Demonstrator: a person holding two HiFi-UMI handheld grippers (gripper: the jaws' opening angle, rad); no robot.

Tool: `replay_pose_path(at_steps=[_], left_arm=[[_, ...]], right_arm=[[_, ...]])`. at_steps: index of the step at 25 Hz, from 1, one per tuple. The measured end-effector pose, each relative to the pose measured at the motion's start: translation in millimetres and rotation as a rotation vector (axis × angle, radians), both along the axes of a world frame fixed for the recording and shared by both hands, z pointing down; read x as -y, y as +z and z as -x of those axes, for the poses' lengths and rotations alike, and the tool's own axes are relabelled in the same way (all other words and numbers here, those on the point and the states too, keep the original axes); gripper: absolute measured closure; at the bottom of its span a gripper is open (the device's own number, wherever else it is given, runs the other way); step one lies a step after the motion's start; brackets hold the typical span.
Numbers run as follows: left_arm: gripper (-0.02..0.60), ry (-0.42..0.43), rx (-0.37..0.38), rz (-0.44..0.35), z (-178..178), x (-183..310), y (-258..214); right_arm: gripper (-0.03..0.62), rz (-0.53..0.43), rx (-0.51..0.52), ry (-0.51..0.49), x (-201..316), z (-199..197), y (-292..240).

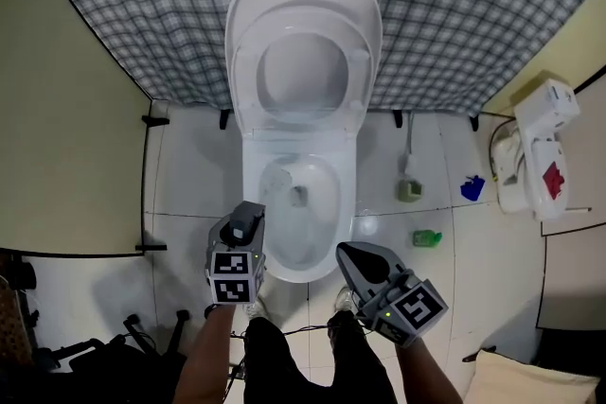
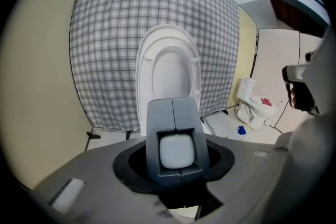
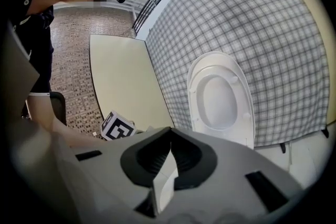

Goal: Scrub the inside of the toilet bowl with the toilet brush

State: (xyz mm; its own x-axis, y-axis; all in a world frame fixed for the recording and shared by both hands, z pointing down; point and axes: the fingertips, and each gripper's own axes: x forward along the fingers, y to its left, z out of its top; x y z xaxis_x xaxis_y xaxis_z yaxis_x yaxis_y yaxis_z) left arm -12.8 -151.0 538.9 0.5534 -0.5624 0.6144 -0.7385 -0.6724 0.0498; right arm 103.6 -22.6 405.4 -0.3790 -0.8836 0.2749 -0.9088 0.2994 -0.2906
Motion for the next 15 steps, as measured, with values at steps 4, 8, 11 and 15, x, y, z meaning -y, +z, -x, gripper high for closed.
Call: replay_pose_path(at_steps=[4, 8, 11, 15], left_arm=[[0.4, -0.054, 0.047, 0.034, -22.5, 3.2, 40.3], [0.4, -0.095, 0.065, 0.034, -40.3, 17.1, 78.9], [0.4, -0.124, 0.072, 0.024, -53.5, 29.9, 98.2], [0.4, -0.184, 0.067, 0.042, -63.9, 46.3, 122.6]], right_arm=[[0.594, 0.012, 0.009, 0.003, 4.8, -11.9, 12.1], [0.594, 0.01, 0.009, 0.001, 12.6, -22.4, 22.3], [0.594, 0.012, -0.016, -0.001, 19.3, -32.8, 32.1], [0.594, 0.007, -0.039, 0.023, 27.1, -48.6, 40.5]])
